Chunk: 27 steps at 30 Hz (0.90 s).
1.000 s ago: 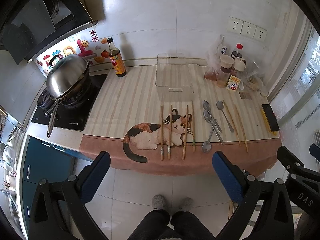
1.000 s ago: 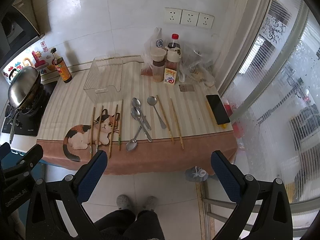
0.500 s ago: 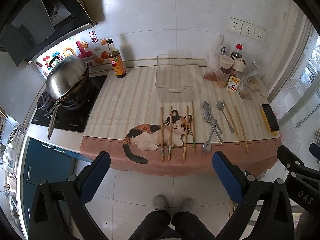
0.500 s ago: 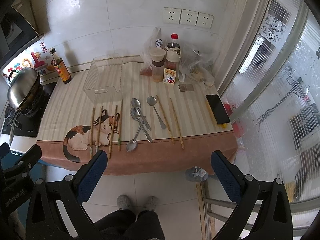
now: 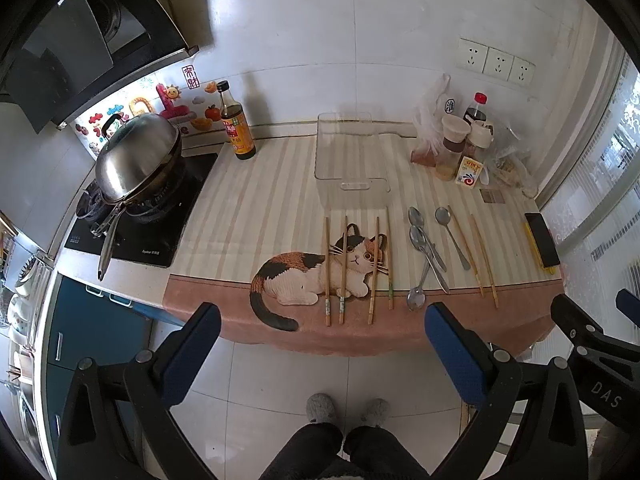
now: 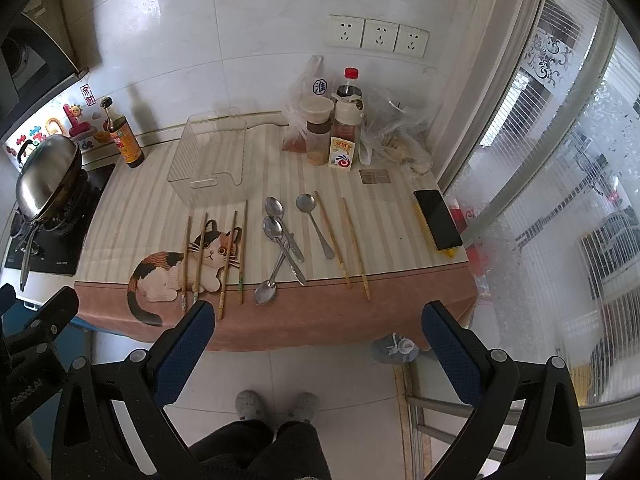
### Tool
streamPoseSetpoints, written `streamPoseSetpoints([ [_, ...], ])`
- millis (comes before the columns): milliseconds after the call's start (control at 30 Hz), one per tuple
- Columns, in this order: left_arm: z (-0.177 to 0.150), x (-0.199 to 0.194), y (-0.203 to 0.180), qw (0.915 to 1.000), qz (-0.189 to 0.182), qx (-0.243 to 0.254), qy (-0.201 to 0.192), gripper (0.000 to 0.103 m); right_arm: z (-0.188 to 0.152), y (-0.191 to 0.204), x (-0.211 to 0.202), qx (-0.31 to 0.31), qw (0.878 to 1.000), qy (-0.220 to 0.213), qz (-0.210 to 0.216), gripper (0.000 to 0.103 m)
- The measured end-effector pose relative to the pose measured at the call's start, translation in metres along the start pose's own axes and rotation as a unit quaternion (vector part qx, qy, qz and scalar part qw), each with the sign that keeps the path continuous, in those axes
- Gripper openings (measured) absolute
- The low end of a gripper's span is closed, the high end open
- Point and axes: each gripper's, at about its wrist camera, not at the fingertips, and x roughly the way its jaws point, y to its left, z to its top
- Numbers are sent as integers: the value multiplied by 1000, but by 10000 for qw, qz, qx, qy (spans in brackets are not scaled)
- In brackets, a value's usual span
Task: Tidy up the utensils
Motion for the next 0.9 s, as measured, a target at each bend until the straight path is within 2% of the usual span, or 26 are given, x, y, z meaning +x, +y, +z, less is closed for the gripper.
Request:
streamPoseSetpoints([
  [400, 1, 0, 1, 10000, 34, -15, -21, 103, 1, 2, 1, 26, 10000, -8, 47, 103],
  [500, 5, 5, 0, 9998, 77, -38, -163, 103, 4, 1, 6, 110, 9999, -28, 108, 103],
  [633, 15, 32, 6, 9993, 317, -138, -175, 103, 9, -10, 22, 321, 9987, -278, 297, 103],
  [833, 25, 100, 21, 9954, 893, -325, 129, 103, 22, -13, 79, 383, 9967, -64, 719, 101],
  [900, 27, 127, 26, 9947, 943, -273, 309, 103, 26, -9, 103, 339, 9964, 71, 770, 87],
])
